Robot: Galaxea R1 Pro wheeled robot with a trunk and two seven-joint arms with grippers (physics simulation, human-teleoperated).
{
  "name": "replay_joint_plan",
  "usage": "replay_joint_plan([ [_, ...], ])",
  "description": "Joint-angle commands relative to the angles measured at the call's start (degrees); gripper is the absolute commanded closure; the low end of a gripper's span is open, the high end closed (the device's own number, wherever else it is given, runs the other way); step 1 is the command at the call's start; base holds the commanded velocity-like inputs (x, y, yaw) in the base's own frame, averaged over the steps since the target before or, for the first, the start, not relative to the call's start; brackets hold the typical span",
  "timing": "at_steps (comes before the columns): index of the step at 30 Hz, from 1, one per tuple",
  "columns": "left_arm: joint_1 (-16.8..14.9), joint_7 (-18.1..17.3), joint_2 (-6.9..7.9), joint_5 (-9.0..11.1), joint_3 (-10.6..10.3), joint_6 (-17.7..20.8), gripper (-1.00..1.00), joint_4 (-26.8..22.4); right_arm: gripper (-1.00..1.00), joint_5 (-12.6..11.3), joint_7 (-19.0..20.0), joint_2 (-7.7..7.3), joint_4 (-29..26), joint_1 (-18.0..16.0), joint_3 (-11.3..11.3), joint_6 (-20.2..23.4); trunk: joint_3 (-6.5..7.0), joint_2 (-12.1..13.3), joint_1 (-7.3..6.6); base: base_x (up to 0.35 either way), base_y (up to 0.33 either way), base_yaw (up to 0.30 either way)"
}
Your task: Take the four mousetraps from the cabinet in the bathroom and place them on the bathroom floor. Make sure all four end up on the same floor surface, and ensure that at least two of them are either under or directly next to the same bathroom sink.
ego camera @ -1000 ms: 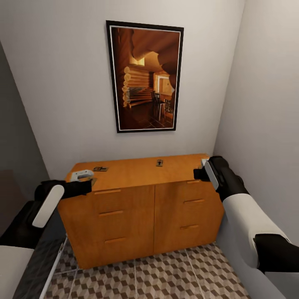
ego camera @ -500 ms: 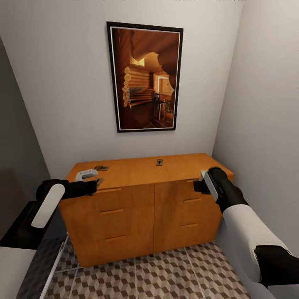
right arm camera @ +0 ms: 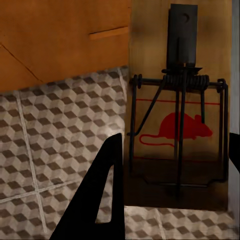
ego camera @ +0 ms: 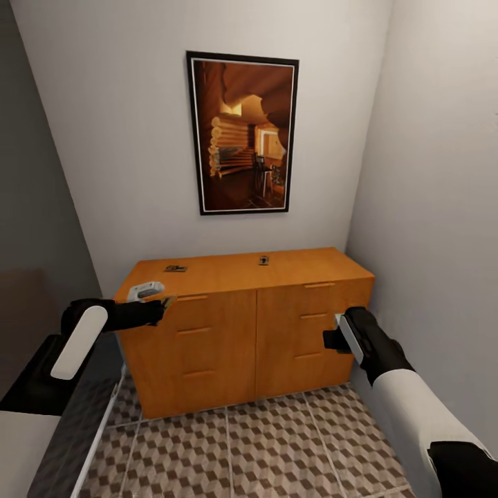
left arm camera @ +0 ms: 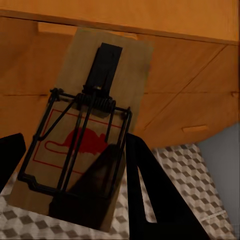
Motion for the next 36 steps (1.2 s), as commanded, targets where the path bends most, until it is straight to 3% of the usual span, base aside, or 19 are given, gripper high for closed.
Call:
replay_joint_plan([
  [1, 0.0, 0.6, 0.05, 0.6, -0.1, 0.1, 1.0, 0.0, 1.0, -0.4, -0.5, -0.02, -0.1, 0.5, 0.0, 0.2, -0.06, 0.0, -0.04, -0.334, 0.0, 0.0],
  [36, 0.0, 0.7, -0.04, 0.6, -0.1, 0.0, 1.0, 0.0, 1.0, -0.4, -0.5, -0.09, -0.1, 0.5, 0.0, 0.2, -0.06, 0.0, -0.04, -0.334, 0.0, 0.0],
])
